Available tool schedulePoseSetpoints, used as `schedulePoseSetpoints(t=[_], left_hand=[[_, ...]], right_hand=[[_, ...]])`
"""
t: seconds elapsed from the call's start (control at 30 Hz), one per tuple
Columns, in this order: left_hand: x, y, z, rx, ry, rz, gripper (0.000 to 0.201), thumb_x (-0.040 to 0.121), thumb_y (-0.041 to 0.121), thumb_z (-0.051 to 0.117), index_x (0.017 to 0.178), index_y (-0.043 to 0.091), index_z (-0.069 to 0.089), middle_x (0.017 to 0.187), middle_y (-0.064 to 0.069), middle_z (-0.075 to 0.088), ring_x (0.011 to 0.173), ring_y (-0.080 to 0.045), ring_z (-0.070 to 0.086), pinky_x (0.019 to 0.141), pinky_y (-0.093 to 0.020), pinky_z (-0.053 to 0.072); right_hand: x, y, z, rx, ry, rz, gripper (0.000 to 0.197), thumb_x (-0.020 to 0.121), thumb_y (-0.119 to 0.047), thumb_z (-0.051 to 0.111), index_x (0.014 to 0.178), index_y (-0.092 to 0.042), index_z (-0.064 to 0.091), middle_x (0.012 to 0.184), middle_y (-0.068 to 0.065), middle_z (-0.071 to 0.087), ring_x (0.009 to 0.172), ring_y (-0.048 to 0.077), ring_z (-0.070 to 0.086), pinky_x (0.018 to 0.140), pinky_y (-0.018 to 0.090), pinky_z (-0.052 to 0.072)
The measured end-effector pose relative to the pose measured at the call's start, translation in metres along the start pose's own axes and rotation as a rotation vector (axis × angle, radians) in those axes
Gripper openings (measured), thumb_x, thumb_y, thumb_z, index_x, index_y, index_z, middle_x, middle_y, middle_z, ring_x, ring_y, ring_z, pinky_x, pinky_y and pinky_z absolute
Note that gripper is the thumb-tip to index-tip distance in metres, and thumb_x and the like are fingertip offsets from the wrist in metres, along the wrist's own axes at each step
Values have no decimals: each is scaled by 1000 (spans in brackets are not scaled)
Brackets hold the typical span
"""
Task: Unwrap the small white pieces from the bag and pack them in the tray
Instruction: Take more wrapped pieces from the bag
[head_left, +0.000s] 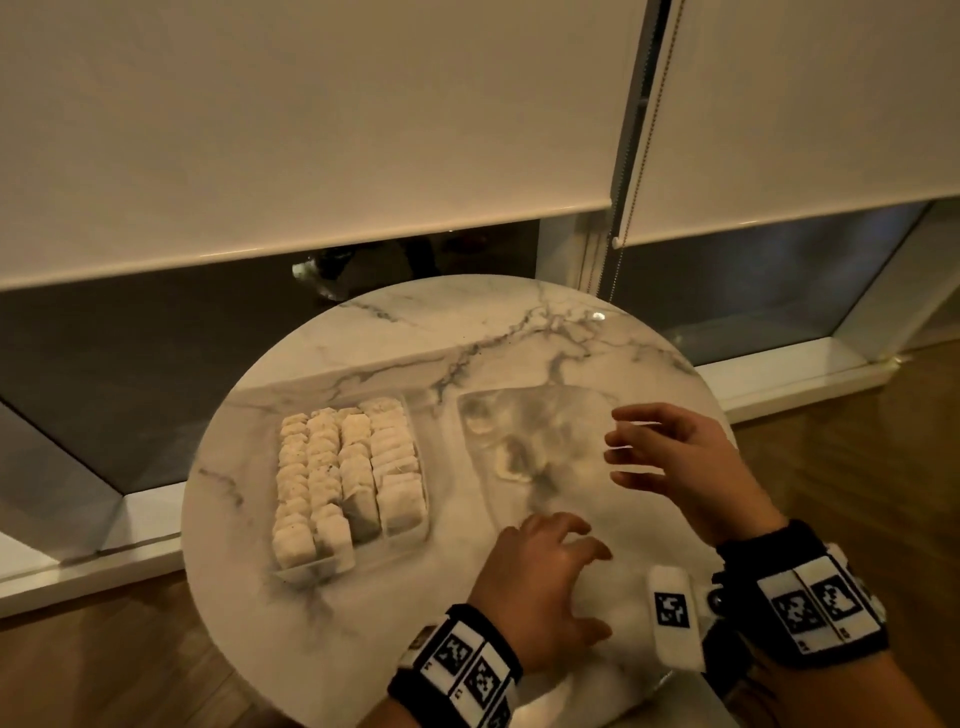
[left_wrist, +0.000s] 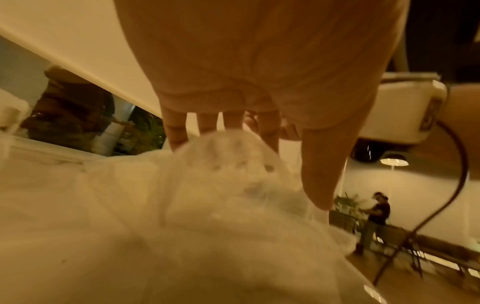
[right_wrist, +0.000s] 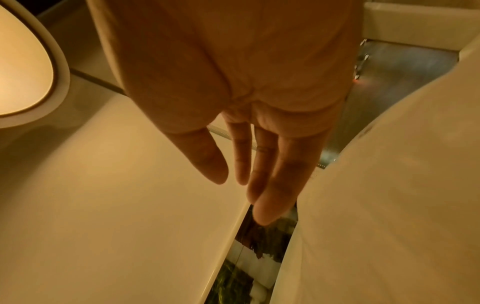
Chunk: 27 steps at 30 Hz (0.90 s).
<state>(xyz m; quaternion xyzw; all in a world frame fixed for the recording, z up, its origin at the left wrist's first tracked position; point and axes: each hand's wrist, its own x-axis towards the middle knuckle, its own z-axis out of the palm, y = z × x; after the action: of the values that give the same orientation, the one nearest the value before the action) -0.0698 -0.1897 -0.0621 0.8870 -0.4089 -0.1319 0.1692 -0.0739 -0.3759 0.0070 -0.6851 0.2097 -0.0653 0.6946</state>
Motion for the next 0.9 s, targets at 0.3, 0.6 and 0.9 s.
schedulePoseSetpoints(t=[0.3,0.6,0.9], left_hand=[[15,-10,-8,-218,251,-157,32,84,14,59,113,24,69,108,2,70,99,-17,65,89,-34,52],[-6,-22,-46,-275,544,-176,28,82,8,67,104,24,73,93,9,72,82,-4,64,75,-16,50],[-18,-18,-42,-311,566,-191,27,83,6,67,103,22,74,91,8,72,78,-2,62,70,-3,41]], right_hand=[[-26,3,-28,-139,-168,91,13,94,2,59,99,-1,71,91,21,73,82,32,73,72,41,63],[-26,20,11,-508,-395,182,31,96,0,49,104,-13,76,102,-5,75,101,12,69,94,29,56],[-3,54,66,-989,-470,52,16,89,-20,64,79,-27,55,75,-13,50,77,8,55,72,20,44]])
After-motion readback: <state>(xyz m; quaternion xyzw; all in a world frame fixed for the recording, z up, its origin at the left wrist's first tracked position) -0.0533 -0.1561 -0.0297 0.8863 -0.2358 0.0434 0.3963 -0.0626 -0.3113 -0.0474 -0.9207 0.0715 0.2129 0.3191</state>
